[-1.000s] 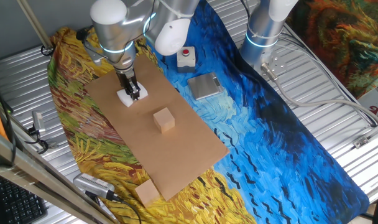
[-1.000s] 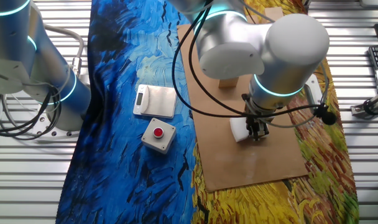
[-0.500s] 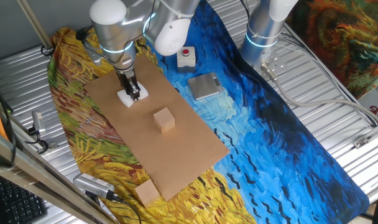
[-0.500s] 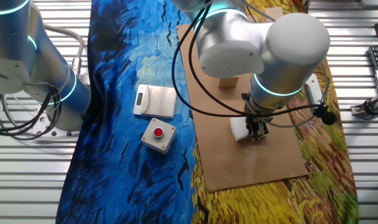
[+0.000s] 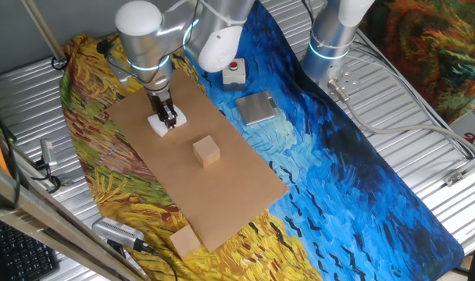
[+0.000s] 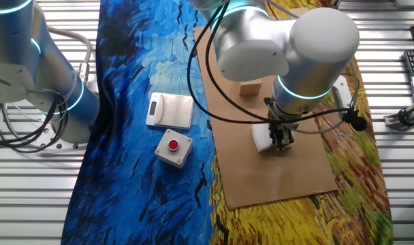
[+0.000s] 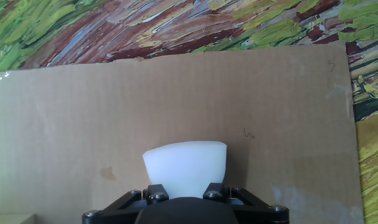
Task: Clean the tabletop with a sponge
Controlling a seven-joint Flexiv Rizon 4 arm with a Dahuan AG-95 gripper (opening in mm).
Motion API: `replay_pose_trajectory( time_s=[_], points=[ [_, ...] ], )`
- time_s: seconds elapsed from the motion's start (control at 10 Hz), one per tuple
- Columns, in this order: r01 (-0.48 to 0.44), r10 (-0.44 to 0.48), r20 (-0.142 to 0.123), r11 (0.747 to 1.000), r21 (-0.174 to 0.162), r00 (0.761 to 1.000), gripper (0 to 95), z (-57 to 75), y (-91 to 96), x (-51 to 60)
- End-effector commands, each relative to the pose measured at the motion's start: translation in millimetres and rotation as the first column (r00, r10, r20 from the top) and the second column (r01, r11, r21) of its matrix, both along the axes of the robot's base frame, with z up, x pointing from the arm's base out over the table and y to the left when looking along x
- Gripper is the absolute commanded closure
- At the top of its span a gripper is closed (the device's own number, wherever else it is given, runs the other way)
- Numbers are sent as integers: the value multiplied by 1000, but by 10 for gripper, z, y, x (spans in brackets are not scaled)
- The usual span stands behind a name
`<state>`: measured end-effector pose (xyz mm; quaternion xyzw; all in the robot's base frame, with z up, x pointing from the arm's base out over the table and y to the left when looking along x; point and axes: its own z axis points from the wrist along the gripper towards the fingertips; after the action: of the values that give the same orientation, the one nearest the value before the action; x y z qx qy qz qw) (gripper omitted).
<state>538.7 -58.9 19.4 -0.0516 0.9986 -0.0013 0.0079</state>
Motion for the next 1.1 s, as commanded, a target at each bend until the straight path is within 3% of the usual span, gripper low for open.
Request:
replay_pose_trajectory(
  time_s=[0.1,0.5,1.1],
  points=[
    [6,-6,1,1000,0,1000,570,-20,37,17],
    [13,-13,-1,1000,-15,1000,570,11,146,22],
    [26,-26,4,1000,-5,1000,570,-2,243,26]
  ],
)
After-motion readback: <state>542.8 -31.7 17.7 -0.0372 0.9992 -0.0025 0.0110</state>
